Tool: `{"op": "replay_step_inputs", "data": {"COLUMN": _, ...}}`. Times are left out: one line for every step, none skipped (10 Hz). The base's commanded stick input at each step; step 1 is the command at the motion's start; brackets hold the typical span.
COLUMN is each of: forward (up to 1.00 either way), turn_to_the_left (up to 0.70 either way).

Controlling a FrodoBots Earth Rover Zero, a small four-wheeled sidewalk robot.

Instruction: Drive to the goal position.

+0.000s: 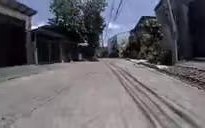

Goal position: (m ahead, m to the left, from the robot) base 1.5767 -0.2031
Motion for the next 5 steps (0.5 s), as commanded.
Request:
{"op": "replay_step_inputs", "data": {"forward": 1.0, "turn_to_the_left": -0.2}}
{"op": "replay_step_inputs", "data": {"forward": 1.0, "turn_to_the_left": -0.31}}
{"op": "replay_step_inputs", "data": {"forward": 1.0, "turn_to_the_left": -0.35}}
{"op": "replay_step_inputs", "data": {"forward": 1.0, "turn_to_the_left": -0.34}}
{"op": "replay_step_inputs", "data": {"forward": 1.0, "turn_to_the_left": -0.29}}
